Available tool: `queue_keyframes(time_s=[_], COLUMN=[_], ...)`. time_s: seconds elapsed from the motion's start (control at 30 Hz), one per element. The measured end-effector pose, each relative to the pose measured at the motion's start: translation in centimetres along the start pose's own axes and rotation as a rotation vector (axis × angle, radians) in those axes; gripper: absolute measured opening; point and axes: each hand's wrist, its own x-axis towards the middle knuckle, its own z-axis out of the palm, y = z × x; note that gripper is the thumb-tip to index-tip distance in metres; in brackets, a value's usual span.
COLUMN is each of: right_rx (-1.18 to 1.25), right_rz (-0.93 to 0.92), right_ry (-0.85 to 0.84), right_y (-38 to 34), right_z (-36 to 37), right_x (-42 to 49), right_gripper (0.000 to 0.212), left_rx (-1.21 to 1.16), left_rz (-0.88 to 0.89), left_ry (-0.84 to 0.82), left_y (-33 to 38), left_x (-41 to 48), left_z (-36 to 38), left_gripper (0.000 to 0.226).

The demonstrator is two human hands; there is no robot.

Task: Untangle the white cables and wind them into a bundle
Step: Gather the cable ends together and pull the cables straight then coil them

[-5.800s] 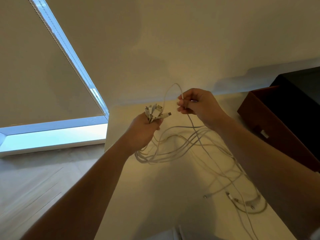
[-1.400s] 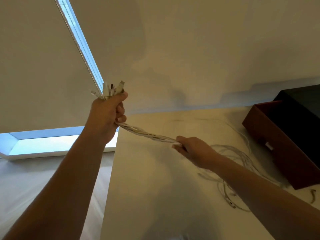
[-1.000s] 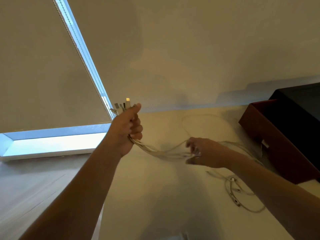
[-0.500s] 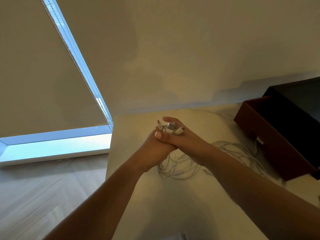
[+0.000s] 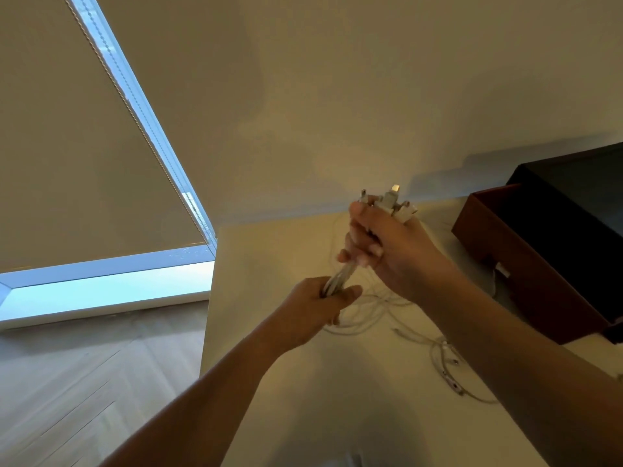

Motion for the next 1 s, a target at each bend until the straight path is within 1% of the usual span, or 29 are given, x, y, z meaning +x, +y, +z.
queue_keyframes(time_s=[0.1, 0.2, 0.27, 0.3, 0.37, 0.4, 0.43, 0.47, 0.5, 0.53, 0.57, 0.6, 0.63, 0.67, 0.7, 0.77, 0.8, 0.83, 0.87, 0.9, 0.93, 0.97, 1.0], right_rx=[0.066, -0.028, -0.103, -0.102, -0.029, 0.010, 0.039, 0.059, 0.074, 0.077, 0.060, 0.019, -0.050, -0.158, -0.289, -0.474, -0.480, -0.417, -0.317, -0.210, -0.121, -0.079, -0.080], right_rz=[0.067, 0.117, 0.145, 0.147, 0.118, 0.103, 0.094, 0.091, 0.091, 0.092, 0.092, 0.089, 0.082, 0.061, 0.020, -0.046, -0.044, -0.025, 0.001, 0.028, 0.064, 0.096, 0.144], right_ry=[-0.092, -0.175, -0.153, -0.119, -0.046, -0.005, 0.042, 0.084, 0.108, 0.116, 0.118, 0.124, 0.137, 0.167, 0.200, 0.219, 0.209, 0.187, 0.154, 0.108, 0.032, -0.083, -0.203], right_y=[-1.4, -2.7, -2.7, -2.7, -2.5, -2.5, -2.4, -2.2, -1.8, -1.3, -0.8, -0.4, -0.1, -0.1, -0.3, -1.0, -1.4, -1.3, -1.0, -0.4, 0.4, 1.5, 2.9], right_z=[-1.4, -3.4, -4.5, -4.8, -5.1, -5.1, -5.0, -4.7, -4.5, -4.2, -3.8, -3.3, -3.0, -2.7, -2.5, -2.2, -2.1, -1.9, -1.7, -1.6, -1.5, -1.5, -1.5], right_x=[-0.6, -1.8, -2.5, -2.8, -2.7, -2.4, -2.1, -1.8, -1.6, -1.3, -1.1, -0.9, -0.8, -0.7, -0.6, -0.5, -0.4, -0.3, -0.3, -0.1, -0.1, -0.3, -0.6], right_gripper=[0.040, 0.038, 0.034, 0.035, 0.037, 0.039, 0.041, 0.042, 0.042, 0.042, 0.041, 0.041, 0.042, 0.043, 0.042, 0.031, 0.024, 0.018, 0.019, 0.037, 0.064, 0.088, 0.099], left_rx=[0.168, 0.376, 0.469, 0.489, 0.520, 0.524, 0.510, 0.498, 0.472, 0.423, 0.361, 0.288, 0.234, 0.213, 0.202, 0.158, 0.123, 0.103, 0.081, 0.017, -0.079, -0.176, -0.271], left_rz=[-0.002, 0.022, 0.036, 0.036, 0.046, 0.065, 0.085, 0.117, 0.138, 0.145, 0.148, 0.146, 0.147, 0.147, 0.152, 0.172, 0.195, 0.223, 0.241, 0.252, 0.252, 0.248, 0.242], left_ry=[0.012, 0.088, 0.108, 0.106, 0.120, 0.135, 0.134, 0.108, 0.048, -0.022, -0.086, -0.148, -0.179, -0.169, -0.143, -0.095, -0.064, -0.031, 0.018, 0.079, 0.142, 0.197, 0.230], left_y=[-1.8, -2.9, -2.9, -2.7, -2.0, -1.6, -1.1, -0.6, 0.3, 1.2, 2.2, 3.1, 3.8, 4.4, 4.9, 5.2, 5.2, 5.3, 5.3, 5.2, 5.2, 5.3, 5.5], left_x=[0.8, 1.9, 2.5, 2.6, 2.7, 2.5, 2.3, 2.0, 1.7, 1.4, 1.0, 0.6, 0.5, 0.4, 0.3, 0.4, 0.4, 0.4, 0.4, 0.5, 0.5, 0.7, 0.7], left_z=[-0.8, -3.0, -4.3, -4.5, -4.3, -3.9, -3.3, -2.7, -1.8, -0.9, 0.0, 0.7, 1.3, 1.7, 1.8, 1.8, 1.9, 1.8, 1.8, 1.7, 1.7, 1.5, 1.2], left_gripper=[0.030, 0.038, 0.045, 0.046, 0.041, 0.033, 0.023, 0.027, 0.046, 0.061, 0.064, 0.056, 0.040, 0.027, 0.026, 0.036, 0.034, 0.030, 0.028, 0.029, 0.032, 0.033, 0.035])
